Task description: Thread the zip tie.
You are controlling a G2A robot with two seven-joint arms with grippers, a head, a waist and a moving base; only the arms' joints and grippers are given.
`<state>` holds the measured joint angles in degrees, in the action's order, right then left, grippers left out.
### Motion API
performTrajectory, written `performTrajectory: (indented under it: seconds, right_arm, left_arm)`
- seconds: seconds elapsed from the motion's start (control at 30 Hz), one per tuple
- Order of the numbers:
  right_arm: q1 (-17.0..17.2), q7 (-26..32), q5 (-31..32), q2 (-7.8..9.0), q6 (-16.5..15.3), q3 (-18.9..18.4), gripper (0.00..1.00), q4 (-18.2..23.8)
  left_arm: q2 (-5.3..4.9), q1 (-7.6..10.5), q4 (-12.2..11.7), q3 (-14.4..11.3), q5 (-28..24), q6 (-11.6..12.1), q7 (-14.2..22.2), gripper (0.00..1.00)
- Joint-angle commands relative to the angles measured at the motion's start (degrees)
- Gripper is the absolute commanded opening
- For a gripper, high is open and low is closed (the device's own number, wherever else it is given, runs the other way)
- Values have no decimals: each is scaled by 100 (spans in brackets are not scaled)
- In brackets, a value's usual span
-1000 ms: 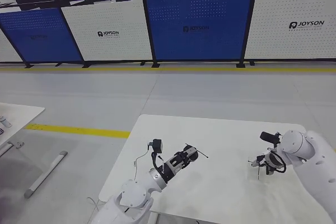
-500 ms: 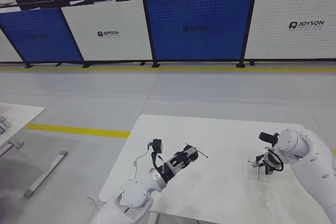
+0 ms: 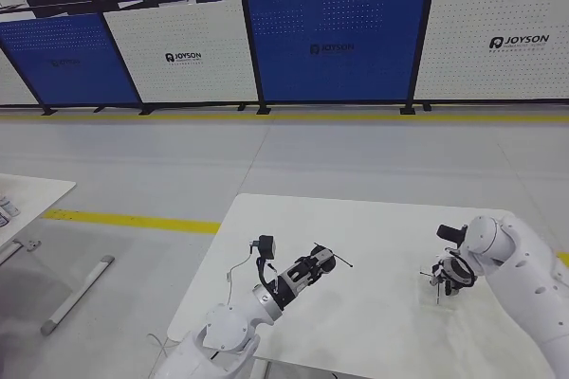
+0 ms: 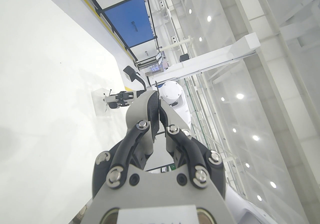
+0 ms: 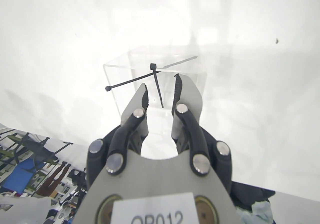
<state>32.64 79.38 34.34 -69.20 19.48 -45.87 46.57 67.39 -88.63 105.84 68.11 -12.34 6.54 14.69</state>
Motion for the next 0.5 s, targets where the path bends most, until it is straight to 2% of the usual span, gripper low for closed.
performTrajectory:
  seconds: [0.0,0.2,0.33,0.47]
  right_arm:
    - [-25,-2,8,-25,0,22,25,-54]
    - [-85,-3,-1,-91,-1,70,14,-191]
    - [-109,-7,2,-122,-23,98,0,-254]
    - [-137,8,0,-145,-53,111,0,-310]
  left_arm:
    - [0,0,0,0,0,0,0,0]
    - [0,0,0,0,0,0,0,0]
    - [0,0,0,0,0,0,0,0]
    - [0,0,0,0,0,0,0,0]
